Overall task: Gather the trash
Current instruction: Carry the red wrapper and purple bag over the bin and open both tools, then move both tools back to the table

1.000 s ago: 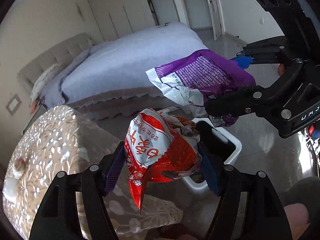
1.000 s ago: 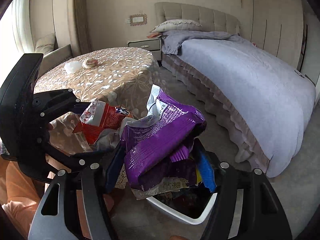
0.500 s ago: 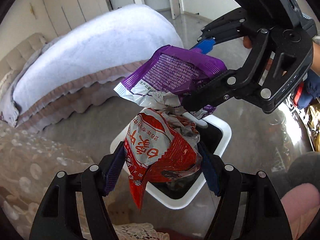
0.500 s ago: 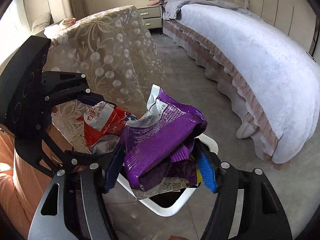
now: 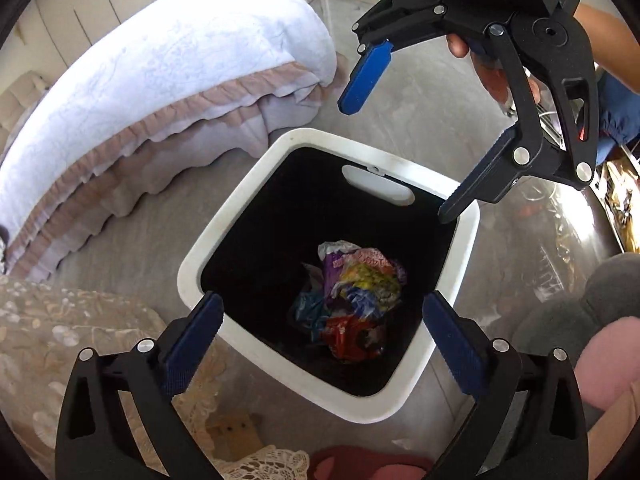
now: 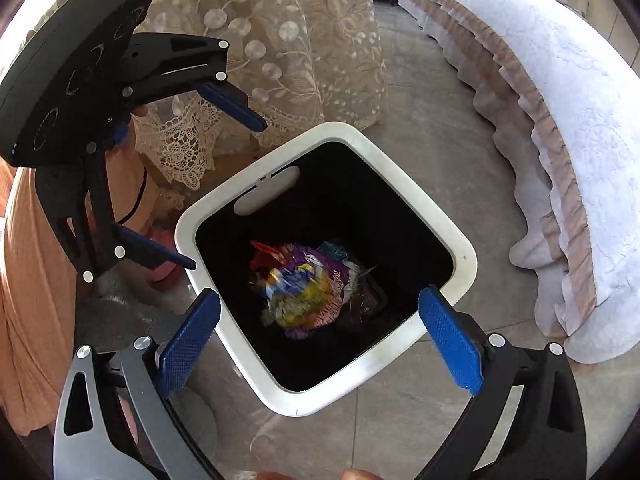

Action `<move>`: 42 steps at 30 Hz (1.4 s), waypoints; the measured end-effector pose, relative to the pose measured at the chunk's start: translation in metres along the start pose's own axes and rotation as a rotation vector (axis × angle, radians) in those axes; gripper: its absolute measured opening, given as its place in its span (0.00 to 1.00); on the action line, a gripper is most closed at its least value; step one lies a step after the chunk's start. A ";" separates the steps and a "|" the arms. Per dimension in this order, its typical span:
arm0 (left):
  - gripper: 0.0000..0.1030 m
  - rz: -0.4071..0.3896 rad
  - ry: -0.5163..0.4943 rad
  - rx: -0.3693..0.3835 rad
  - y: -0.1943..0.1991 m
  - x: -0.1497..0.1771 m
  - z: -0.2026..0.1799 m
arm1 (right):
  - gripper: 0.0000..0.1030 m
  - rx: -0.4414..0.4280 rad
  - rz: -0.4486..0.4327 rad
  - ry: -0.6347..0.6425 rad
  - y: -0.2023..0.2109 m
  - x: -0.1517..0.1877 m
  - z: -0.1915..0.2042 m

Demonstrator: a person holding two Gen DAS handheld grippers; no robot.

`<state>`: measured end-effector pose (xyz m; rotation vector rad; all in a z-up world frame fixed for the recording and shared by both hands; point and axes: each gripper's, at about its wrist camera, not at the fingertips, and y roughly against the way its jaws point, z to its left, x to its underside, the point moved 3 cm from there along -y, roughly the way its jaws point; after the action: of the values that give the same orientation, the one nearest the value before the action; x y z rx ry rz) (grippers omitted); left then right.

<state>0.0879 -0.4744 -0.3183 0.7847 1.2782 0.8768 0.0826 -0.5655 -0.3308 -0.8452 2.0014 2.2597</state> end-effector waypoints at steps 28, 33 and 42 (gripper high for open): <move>0.95 -0.376 0.173 -0.231 0.199 -0.009 -0.011 | 0.96 0.220 -0.383 0.067 0.170 -0.085 0.085; 0.95 -0.422 0.260 -0.332 0.245 0.016 0.007 | 0.96 0.197 -0.479 0.075 0.188 -0.123 0.112; 0.95 -0.399 0.440 -0.596 0.300 0.077 0.052 | 0.96 0.101 -0.556 0.102 0.184 -0.202 0.160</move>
<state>0.1116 -0.2676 -0.0839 -0.1436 1.3798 1.0537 0.1299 -0.3832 -0.0762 -1.3254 1.6213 1.8205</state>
